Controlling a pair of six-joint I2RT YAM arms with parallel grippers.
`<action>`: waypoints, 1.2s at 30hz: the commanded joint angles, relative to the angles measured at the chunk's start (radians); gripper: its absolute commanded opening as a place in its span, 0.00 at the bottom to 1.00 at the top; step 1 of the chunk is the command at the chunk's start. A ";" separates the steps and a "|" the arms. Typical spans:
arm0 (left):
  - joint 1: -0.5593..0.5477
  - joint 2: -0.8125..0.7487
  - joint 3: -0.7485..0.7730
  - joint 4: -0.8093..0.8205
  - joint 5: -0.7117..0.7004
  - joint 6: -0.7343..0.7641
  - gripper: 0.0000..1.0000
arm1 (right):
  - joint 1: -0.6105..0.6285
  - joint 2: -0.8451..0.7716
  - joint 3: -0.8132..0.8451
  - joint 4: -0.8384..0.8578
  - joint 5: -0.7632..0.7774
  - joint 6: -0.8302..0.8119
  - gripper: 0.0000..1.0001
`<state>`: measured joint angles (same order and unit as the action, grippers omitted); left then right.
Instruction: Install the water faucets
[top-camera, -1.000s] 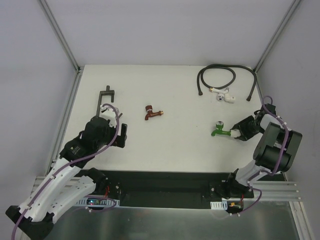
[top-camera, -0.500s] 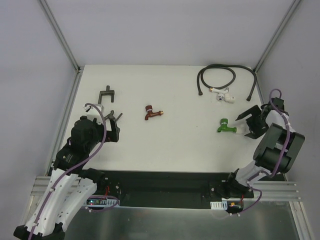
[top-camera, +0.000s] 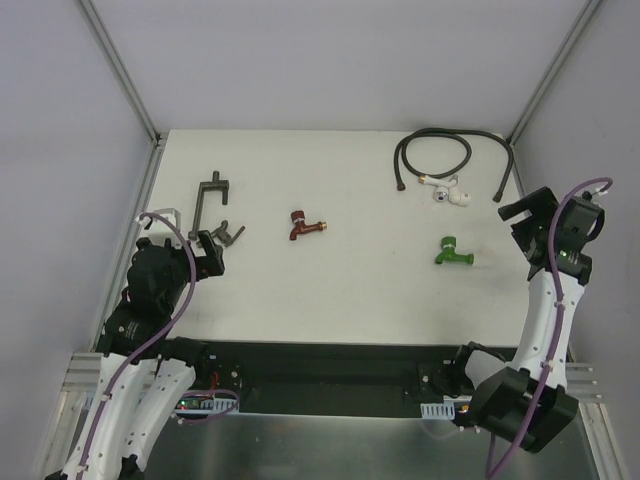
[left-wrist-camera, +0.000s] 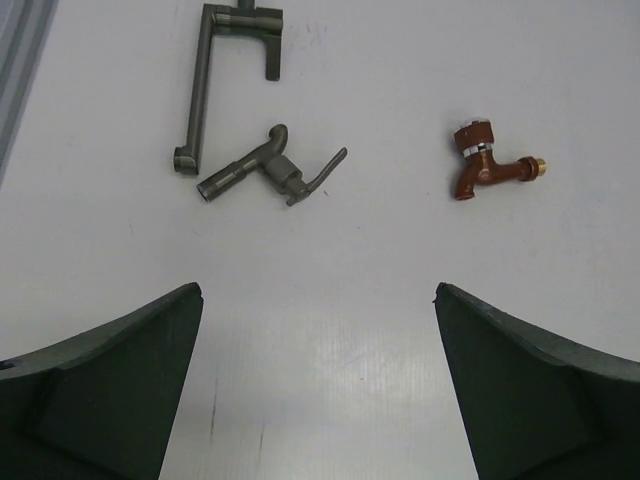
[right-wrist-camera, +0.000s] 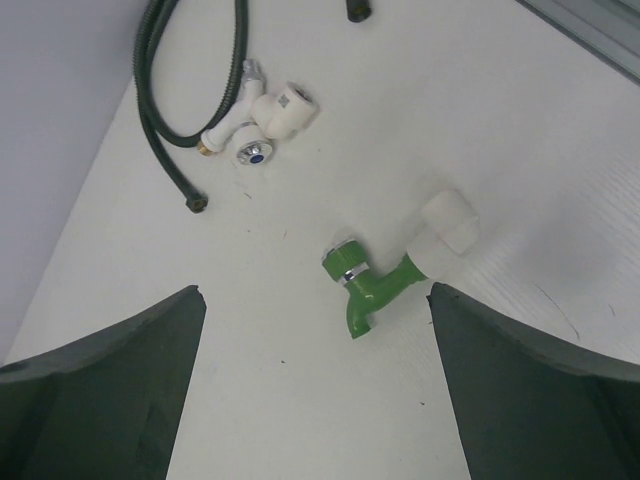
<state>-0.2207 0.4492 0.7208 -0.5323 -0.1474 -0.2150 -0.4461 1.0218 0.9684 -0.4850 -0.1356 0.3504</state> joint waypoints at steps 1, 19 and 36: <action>0.009 -0.053 0.022 0.066 -0.092 -0.055 0.99 | 0.044 -0.103 0.006 0.016 0.036 -0.001 0.96; 0.014 -0.316 -0.030 0.167 -0.310 -0.034 0.99 | 0.516 -0.531 -0.032 0.058 0.726 -0.382 0.96; 0.018 -0.389 -0.060 0.180 -0.251 0.011 0.99 | 0.756 -1.037 -0.378 0.132 0.987 -0.545 0.96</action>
<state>-0.2142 0.0994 0.6685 -0.4007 -0.4156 -0.2363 0.2714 0.0780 0.6083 -0.3862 0.7692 -0.1287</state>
